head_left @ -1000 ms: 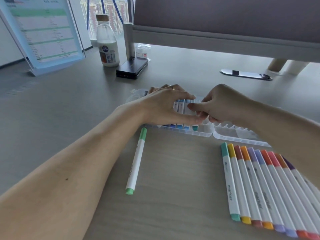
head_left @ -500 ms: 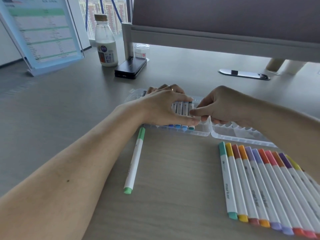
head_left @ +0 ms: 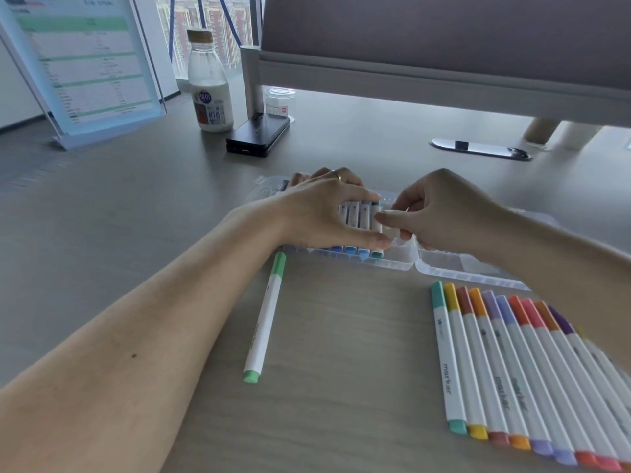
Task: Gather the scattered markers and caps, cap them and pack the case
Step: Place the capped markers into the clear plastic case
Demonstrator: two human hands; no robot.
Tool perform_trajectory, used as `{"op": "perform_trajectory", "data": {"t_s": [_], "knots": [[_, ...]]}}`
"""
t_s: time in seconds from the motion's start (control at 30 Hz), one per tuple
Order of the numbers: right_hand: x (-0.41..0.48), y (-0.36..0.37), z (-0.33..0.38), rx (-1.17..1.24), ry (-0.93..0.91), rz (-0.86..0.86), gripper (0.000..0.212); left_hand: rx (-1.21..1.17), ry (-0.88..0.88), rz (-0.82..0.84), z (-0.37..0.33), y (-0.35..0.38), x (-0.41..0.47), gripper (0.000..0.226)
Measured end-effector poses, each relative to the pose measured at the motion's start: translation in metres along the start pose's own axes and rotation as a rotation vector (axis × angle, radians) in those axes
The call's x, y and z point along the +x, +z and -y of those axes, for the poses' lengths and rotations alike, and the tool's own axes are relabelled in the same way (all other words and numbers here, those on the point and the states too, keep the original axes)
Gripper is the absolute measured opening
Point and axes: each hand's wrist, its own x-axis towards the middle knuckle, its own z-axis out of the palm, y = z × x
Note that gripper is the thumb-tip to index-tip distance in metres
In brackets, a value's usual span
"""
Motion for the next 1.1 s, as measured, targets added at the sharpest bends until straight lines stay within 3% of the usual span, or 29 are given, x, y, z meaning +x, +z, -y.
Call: {"op": "perform_trajectory", "data": {"t_s": [0.13,0.23,0.33,0.6,0.67,0.8,0.93,1.1], "knots": [[-0.03,0.0,0.023,-0.01,-0.172,-0.089,0.042,-0.039,0.017,0.003,0.001,0.001,0.0,0.083],[-0.054,0.013,0.047,-0.008,-0.256,0.004,0.051,-0.001,0.014,0.008,0.004,0.003,0.006,0.056],[-0.068,0.034,0.068,-0.015,-0.248,0.121,0.057,0.027,-0.009,-0.045,0.009,0.007,0.013,0.048],[-0.059,0.062,0.091,-0.026,-0.19,0.188,0.05,0.06,-0.021,-0.016,0.008,0.005,0.017,0.046],[-0.059,0.062,0.093,-0.062,-0.195,0.182,0.05,0.069,-0.016,-0.014,0.007,0.005,0.016,0.048],[-0.057,0.06,0.086,-0.105,-0.194,0.17,0.046,0.015,0.001,-0.018,0.005,0.003,0.009,0.073],[-0.064,0.043,0.064,-0.189,-0.202,0.186,0.044,0.049,0.007,-0.032,0.004,0.004,0.008,0.066],[-0.075,0.021,0.04,-0.195,-0.128,0.204,0.046,0.035,0.005,0.013,0.001,0.001,0.003,0.101]]}}
